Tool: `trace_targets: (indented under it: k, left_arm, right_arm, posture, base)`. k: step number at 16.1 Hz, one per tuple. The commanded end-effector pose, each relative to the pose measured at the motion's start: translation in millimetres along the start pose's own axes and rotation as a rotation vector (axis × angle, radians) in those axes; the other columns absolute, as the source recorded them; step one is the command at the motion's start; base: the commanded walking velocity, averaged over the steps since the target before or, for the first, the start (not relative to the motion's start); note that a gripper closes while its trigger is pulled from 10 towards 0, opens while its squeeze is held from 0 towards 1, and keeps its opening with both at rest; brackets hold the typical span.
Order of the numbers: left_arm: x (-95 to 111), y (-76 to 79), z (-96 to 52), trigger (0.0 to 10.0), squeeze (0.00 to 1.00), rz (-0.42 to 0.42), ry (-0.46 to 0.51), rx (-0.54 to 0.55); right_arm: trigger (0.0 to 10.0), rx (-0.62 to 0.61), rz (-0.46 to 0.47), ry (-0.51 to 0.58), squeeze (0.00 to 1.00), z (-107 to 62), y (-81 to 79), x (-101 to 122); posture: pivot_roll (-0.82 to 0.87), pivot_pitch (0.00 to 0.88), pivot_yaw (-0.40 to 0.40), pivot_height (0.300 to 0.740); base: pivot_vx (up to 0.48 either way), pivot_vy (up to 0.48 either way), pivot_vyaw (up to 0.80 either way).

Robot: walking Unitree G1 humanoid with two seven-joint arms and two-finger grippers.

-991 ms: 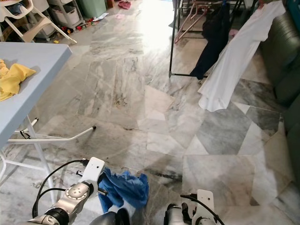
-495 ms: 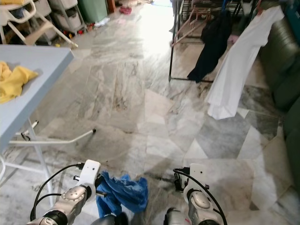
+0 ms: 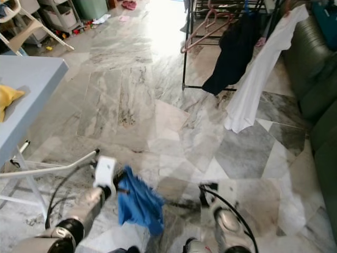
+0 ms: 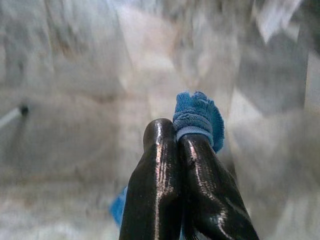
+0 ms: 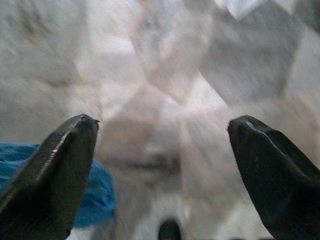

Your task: Hang hanger

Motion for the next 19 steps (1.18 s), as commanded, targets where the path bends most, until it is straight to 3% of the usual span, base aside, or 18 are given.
trace_targets:
  k: [1, 6, 10, 14, 19]
  left_arm:
    - [20.7, 5.2, 3.3, 10.0, 0.00, -0.016, 0.077, -0.032]
    - [52.4, 21.8, 2.1, 10.0, 0.00, -0.048, 0.225, -0.125]
    - [67.0, 28.5, -1.7, 10.0, 0.00, -0.050, 0.293, -0.165]
    - [79.0, 31.0, -2.1, 10.0, 0.00, -0.070, 0.331, -0.166]
    - [105.0, 48.4, 1.1, 10.0, 0.00, -0.102, 0.396, -0.204]
  right_arm:
    - [10.0, -0.004, -0.007, 0.059, 0.00, -3.0, 3.7, 7.3]
    - [10.0, -0.054, 0.027, 0.250, 0.00, -15.4, 13.1, 52.9]
    - [10.0, -0.063, 0.022, 0.290, 0.00, -30.3, 13.9, 67.9]
    - [10.0, -0.051, -0.004, 0.313, 0.00, -44.1, 9.3, 80.9]
    - [10.0, -0.047, -0.055, 0.378, 0.00, -49.9, 5.2, 109.2]
  posture:
    - [-0.24, 0.141, 0.068, 0.740]
    - [-0.25, 0.146, 0.069, 0.740]
    - [-0.25, 0.146, 0.075, 0.740]
    - [-0.26, 0.145, 0.077, 0.740]
    - [-0.28, 0.141, 0.075, 0.740]
  base:
    - [0.398, 0.000, 0.00]
    - [0.392, 0.000, 0.00]
    - [0.391, 0.000, 0.00]
    - [0.311, 0.365, 0.00]
    - [0.310, 0.366, 0.00]
Point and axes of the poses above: a point about 5 cm out from each wrist's last joint towards the gripper, its own z axis pointing out of the wrist towards the gripper, its own x axis along the axis of the wrist's last joint, y = z × x, the point moved 6 cm from there along z, pointing out of the wrist towards the gripper, and after that the axes turned 15 degrees about -z, right-handed, at the moved point
